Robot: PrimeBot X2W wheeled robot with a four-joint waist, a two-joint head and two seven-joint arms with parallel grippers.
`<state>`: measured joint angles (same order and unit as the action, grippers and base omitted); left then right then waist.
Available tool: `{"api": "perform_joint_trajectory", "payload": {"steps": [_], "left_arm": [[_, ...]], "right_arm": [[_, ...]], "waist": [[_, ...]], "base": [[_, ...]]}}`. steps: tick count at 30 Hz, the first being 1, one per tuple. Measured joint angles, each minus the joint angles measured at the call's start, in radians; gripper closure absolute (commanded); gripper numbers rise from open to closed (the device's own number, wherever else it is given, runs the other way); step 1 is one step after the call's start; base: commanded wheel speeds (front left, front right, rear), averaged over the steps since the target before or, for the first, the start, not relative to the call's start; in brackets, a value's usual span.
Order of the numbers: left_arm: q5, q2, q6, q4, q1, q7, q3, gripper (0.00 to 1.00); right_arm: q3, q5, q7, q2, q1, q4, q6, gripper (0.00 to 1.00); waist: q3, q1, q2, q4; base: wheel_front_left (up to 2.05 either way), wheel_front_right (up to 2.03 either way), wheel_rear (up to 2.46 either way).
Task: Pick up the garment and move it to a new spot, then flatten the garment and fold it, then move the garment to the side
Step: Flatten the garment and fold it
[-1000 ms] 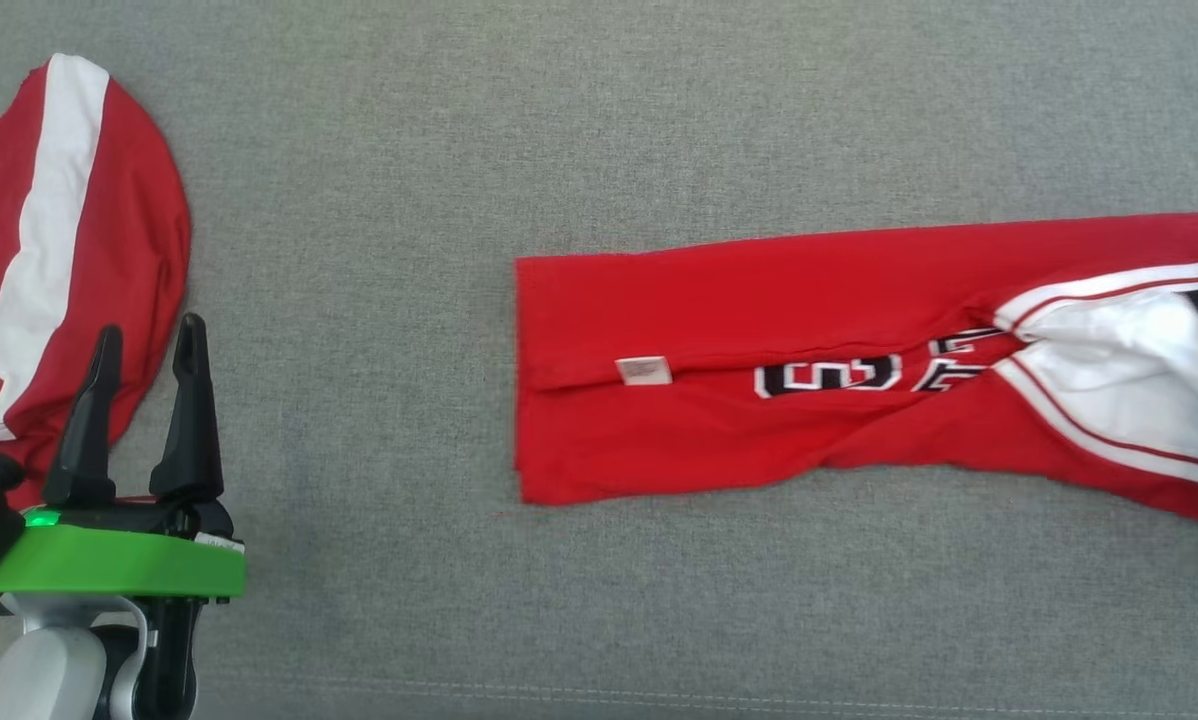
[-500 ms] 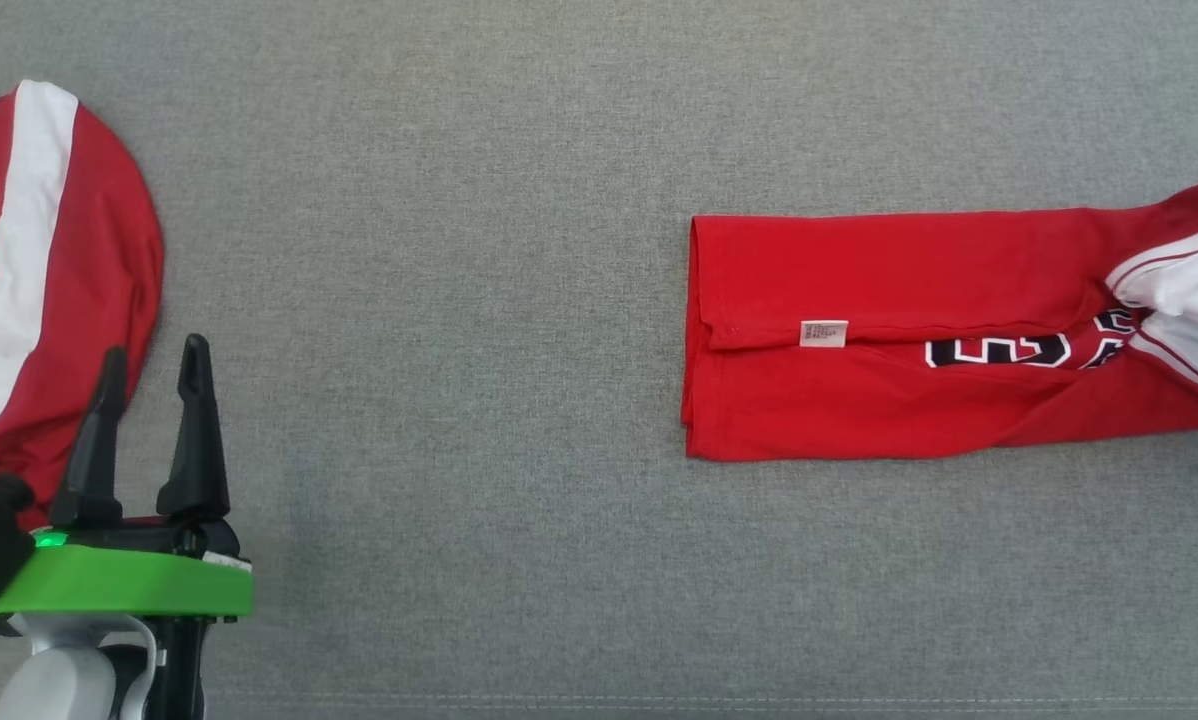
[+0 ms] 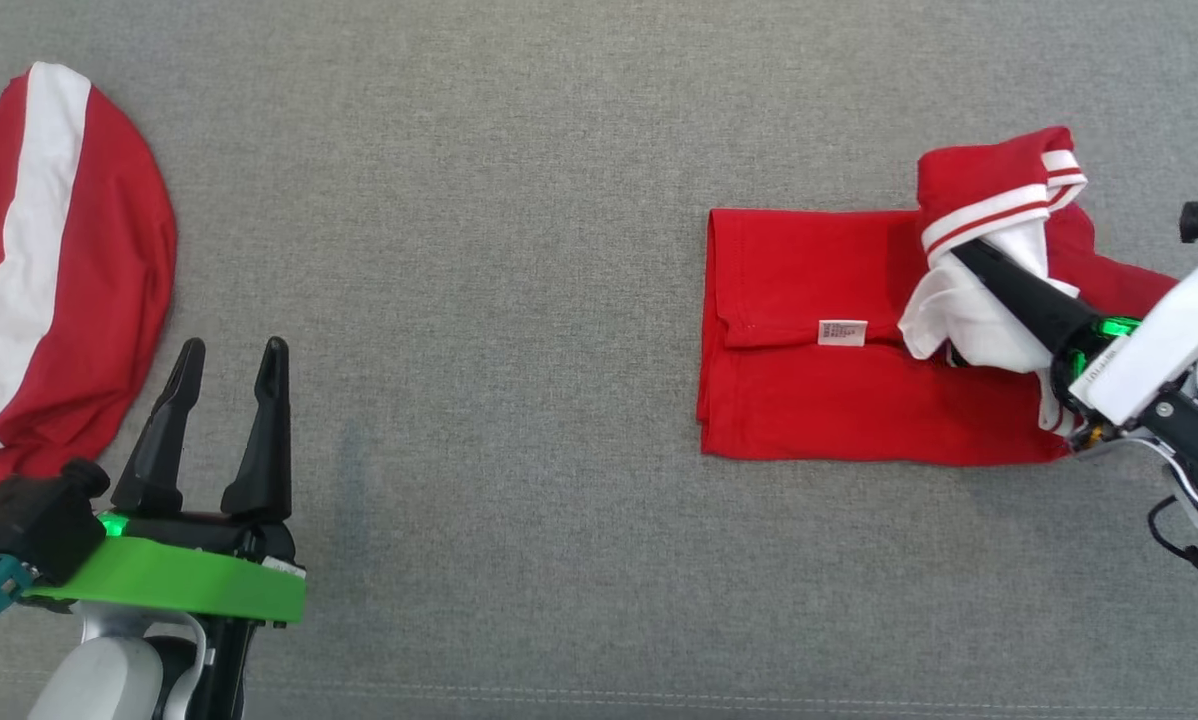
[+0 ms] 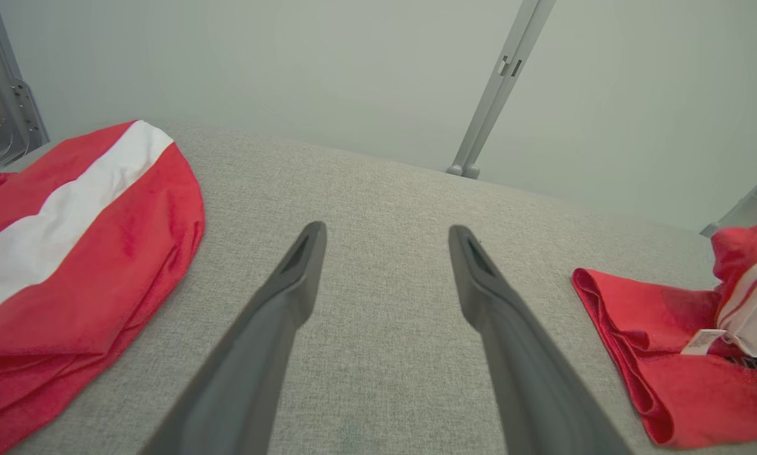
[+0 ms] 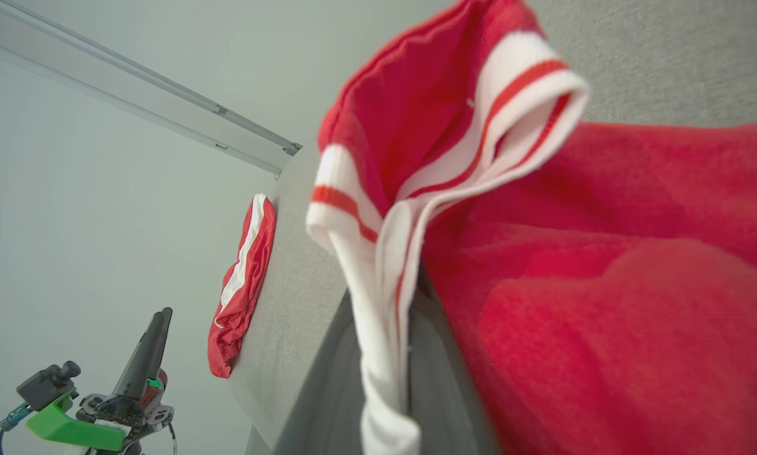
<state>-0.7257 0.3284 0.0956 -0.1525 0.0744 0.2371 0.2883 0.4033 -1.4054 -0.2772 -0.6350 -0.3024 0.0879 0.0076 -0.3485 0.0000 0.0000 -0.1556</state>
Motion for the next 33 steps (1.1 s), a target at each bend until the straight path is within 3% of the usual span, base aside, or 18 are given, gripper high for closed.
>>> {"api": "perform_joint_trajectory", "payload": {"steps": [1,2,6,13,14,15,16,17,25,33], "left_arm": [[0.000,0.000,0.000,0.000,0.004,-0.001,0.004,0.00],[0.000,0.000,0.000,0.001,0.013,-0.008,0.007,0.00],[0.000,-0.002,0.000,0.008,0.018,-0.009,0.009,0.00],[0.000,-0.005,0.000,0.014,0.019,-0.009,0.007,0.00],[0.000,-0.005,0.000,0.015,0.019,-0.009,0.005,0.00],[0.000,-0.005,0.000,0.016,0.019,-0.009,0.004,0.00],[0.000,-0.006,0.000,0.016,0.020,-0.009,0.004,0.00],[0.000,-0.007,0.000,0.017,0.020,-0.009,0.004,0.00],[-0.001,-0.007,0.000,0.039,0.020,-0.009,-0.025,0.00],[-0.002,0.010,0.000,0.028,0.017,-0.009,-0.066,0.00]], "right_arm": [[0.011,0.011,0.004,0.015,-0.011,0.002,-0.012,1.00],[0.026,0.026,0.013,0.051,-0.035,0.001,-0.045,1.00],[0.075,0.068,0.016,0.105,-0.066,-0.003,-0.090,1.00],[0.127,0.115,0.017,0.162,-0.103,-0.035,-0.111,1.00],[0.130,0.121,0.020,0.166,-0.106,-0.040,-0.114,0.85],[0.132,0.129,0.023,0.168,-0.109,-0.046,-0.116,0.51],[0.133,0.133,0.023,0.169,-0.112,-0.051,-0.116,0.08],[0.140,0.137,0.023,0.170,-0.117,-0.055,-0.116,0.00],[0.219,0.211,-0.005,0.165,-0.166,-0.024,-0.104,0.00],[0.103,0.198,0.073,0.152,-0.178,0.081,-0.090,0.00]], "waist": [[-0.002,0.0000,0.0000,-0.004],[-0.007,0.0000,0.0000,-0.012],[-0.017,0.0000,0.0000,-0.029],[-0.032,0.0000,0.0000,-0.045],[-0.033,0.0000,0.0000,-0.045],[-0.033,0.0000,0.0000,-0.045],[-0.034,0.0000,0.0000,-0.044],[-0.034,0.0000,0.0000,-0.042],[-0.021,0.0000,0.0000,-0.013],[0.000,0.0000,0.0000,0.030]], "base": [[0.00,0.00,0.00],[0.00,0.00,0.00],[0.00,0.00,0.00],[0.00,0.00,0.00],[0.00,0.00,0.00],[0.00,0.00,0.00],[0.00,0.00,0.00],[0.00,0.00,0.00],[0.00,0.00,0.00],[0.00,0.00,0.00]]}}
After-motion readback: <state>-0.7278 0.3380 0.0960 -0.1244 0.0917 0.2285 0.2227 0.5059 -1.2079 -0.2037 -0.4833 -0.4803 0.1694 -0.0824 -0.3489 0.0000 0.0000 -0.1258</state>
